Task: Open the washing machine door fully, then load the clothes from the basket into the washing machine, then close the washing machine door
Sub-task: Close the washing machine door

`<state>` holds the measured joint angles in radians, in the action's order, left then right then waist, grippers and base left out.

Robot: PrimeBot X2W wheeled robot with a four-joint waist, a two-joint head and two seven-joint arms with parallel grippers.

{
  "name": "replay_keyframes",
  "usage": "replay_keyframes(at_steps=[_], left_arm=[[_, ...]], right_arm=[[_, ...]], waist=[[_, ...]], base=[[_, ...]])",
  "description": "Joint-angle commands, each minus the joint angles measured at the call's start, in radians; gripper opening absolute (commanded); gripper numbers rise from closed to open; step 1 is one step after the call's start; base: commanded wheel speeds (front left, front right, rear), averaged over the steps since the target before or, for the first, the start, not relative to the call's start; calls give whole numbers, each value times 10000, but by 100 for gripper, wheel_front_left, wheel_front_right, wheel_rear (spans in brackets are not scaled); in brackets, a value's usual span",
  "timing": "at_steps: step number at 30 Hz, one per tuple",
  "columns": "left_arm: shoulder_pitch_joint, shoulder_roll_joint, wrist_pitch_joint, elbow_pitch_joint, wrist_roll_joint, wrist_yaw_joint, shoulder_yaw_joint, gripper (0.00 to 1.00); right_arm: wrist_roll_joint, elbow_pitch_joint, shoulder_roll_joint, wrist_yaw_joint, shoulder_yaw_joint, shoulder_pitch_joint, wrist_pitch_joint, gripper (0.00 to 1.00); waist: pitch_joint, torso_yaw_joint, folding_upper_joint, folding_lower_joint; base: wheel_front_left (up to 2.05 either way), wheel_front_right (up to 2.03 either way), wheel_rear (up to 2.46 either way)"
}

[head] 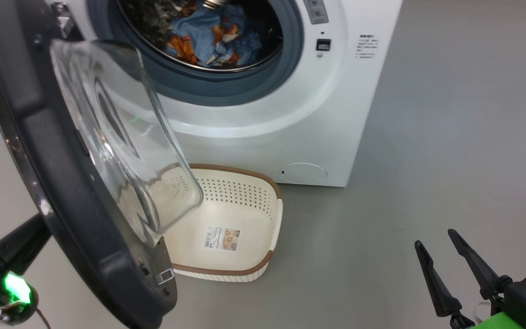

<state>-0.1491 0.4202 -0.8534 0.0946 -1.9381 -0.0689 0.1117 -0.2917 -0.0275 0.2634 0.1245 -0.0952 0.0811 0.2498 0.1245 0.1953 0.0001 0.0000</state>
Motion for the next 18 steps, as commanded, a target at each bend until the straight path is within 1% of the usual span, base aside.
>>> replay_keyframes(at_steps=[1,11,18], left_arm=[[-538,225,-76,232,-90,124,280,0],[-1046,-80,71,-104,133,285,6,0],[-1482,-199,42,-508,322,400,-263,0]], right_arm=[[90,-283,134,62,-185,-310,119,100],[72,-303,77,62,-135,-477,120,100],[46,-289,52,62,-185,-576,120,100]], waist=[[111,-296,-1,0],[331,-1086,-1,0],[415,-1425,-1,0]], base=[[0,0,0],[0,0,0],[0,0,0]])
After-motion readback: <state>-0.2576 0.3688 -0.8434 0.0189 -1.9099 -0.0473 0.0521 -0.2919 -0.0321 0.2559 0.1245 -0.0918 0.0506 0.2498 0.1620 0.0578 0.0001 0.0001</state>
